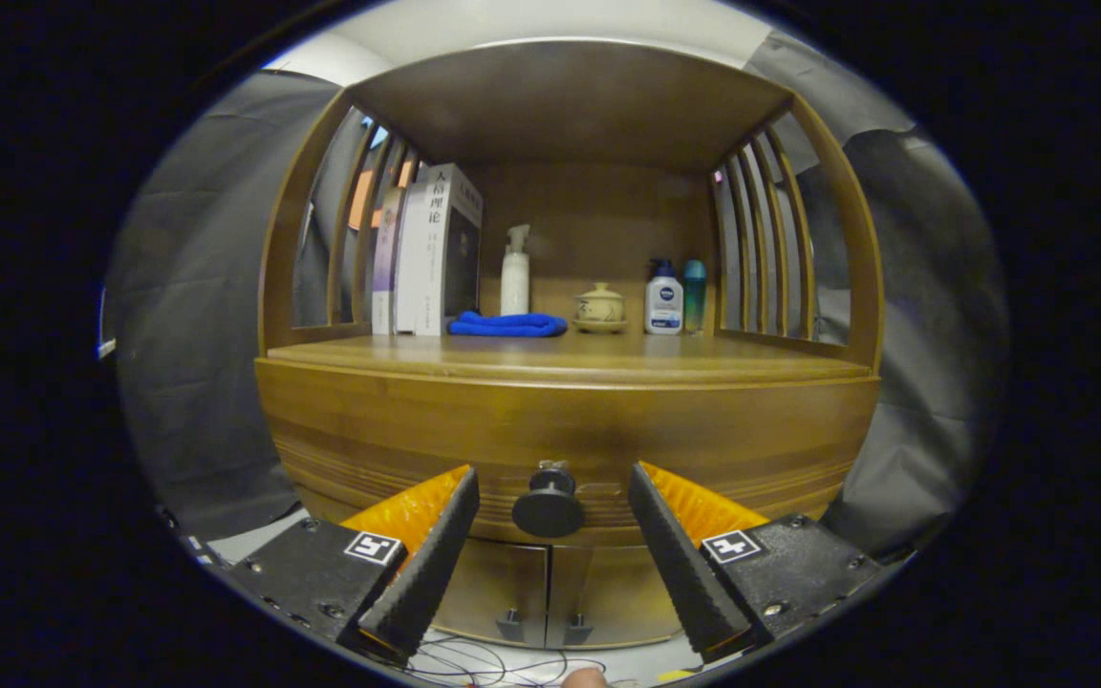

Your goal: Pull open the drawer, take out the items inside it, and place them on the countertop above the cabinet.

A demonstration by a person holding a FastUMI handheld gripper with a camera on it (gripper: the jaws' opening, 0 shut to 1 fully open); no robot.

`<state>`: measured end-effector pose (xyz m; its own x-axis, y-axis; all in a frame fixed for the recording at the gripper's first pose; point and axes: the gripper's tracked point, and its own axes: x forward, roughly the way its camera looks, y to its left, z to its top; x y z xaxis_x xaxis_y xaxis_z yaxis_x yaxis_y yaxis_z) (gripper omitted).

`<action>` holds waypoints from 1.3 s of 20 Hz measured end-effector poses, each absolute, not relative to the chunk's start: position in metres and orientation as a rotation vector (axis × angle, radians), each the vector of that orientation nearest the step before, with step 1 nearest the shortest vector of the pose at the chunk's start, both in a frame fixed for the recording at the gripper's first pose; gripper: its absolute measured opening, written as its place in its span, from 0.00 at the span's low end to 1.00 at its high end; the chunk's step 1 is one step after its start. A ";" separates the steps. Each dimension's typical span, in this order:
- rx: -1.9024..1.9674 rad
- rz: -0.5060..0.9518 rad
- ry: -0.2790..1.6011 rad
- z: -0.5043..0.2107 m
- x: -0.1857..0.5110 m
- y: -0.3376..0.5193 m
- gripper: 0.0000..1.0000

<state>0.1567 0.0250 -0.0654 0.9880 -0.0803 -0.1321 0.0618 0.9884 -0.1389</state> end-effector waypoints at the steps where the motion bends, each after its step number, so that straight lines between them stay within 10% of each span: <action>1: -0.137 -0.076 0.142 -0.069 0.160 0.025 0.99; 7: -0.134 -0.071 0.171 -0.079 0.169 0.027 0.90; 16: -0.161 -0.081 0.162 -0.080 0.172 0.028 0.48; 26: -0.146 -0.092 0.161 -0.081 0.167 0.029 0.39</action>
